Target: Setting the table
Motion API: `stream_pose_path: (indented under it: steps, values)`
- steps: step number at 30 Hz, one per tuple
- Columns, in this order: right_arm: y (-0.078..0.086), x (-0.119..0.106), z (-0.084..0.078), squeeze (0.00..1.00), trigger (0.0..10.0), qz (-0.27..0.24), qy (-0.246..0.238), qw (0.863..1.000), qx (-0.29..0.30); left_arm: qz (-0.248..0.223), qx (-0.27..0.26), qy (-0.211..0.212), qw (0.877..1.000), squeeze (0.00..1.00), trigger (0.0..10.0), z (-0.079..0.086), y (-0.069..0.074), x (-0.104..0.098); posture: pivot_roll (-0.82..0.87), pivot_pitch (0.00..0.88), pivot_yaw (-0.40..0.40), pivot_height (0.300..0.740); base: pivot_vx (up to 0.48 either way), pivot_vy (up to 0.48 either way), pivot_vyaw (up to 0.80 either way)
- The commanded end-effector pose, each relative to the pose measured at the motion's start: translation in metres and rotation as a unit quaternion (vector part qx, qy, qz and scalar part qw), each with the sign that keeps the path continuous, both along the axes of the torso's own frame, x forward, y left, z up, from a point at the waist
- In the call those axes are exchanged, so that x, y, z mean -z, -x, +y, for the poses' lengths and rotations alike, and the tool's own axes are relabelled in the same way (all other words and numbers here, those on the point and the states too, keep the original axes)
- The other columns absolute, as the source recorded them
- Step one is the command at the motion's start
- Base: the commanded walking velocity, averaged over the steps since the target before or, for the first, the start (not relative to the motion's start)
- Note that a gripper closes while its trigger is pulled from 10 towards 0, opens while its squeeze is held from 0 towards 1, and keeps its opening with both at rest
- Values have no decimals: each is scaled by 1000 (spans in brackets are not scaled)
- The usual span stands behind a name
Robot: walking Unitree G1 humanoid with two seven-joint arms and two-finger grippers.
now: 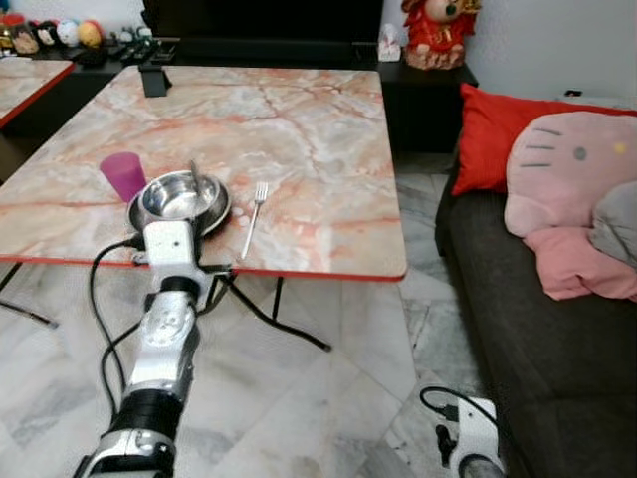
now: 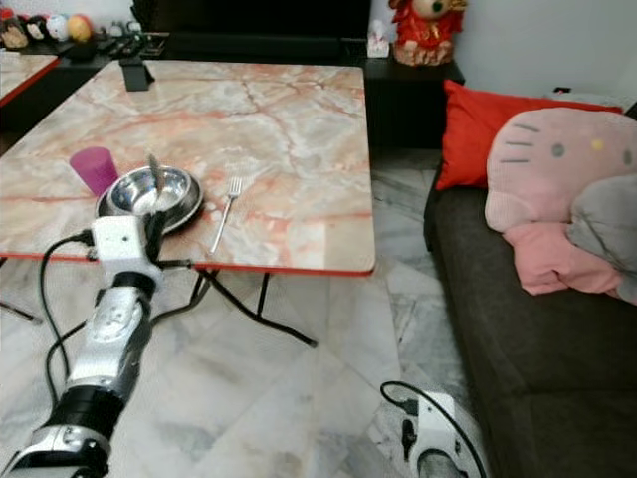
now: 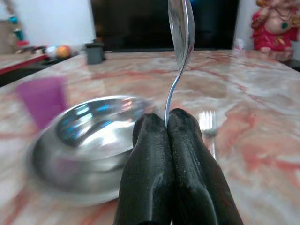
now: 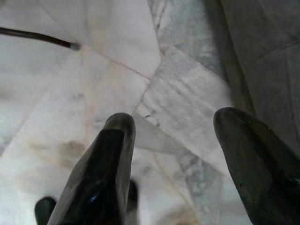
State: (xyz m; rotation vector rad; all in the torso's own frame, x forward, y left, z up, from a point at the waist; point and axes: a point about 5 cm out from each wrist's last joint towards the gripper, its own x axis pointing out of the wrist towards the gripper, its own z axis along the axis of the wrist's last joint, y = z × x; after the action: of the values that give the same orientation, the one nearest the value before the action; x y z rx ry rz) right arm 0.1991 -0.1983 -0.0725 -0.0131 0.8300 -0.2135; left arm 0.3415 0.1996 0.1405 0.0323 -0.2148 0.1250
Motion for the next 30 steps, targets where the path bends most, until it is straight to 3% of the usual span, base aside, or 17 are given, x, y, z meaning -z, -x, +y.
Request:
stream_pose_path:
  steps: [1,8,22,25,30]
  values:
    - [1,-1,-9,0,10000,0,10,1000,7,2,17,4,1000,0,10000,-13,-2,0,22,54,-12,740,352,0,0]
    - [1,-1,-8,0,10000,1,11,1000,3,-1,16,2,1000,0,10000,-12,-2,-2,23,45,-14,740,345,0,0]
    - [-1,-2,-8,0,10000,-2,11,1000,1,2,24,2,1000,0,10000,-15,-3,-1,23,54,-16,740,0,0,0]
    - [1,-1,-7,0,10000,0,9,1000,1,8,48,1,999,0,10000,-21,-6,-7,25,58,-15,740,0,0,0]
    - [1,0,-5,0,10000,0,8,1000,1,59,73,-46,994,0,10000,-30,-13,-1,26,60,-12,740,0,0,0]
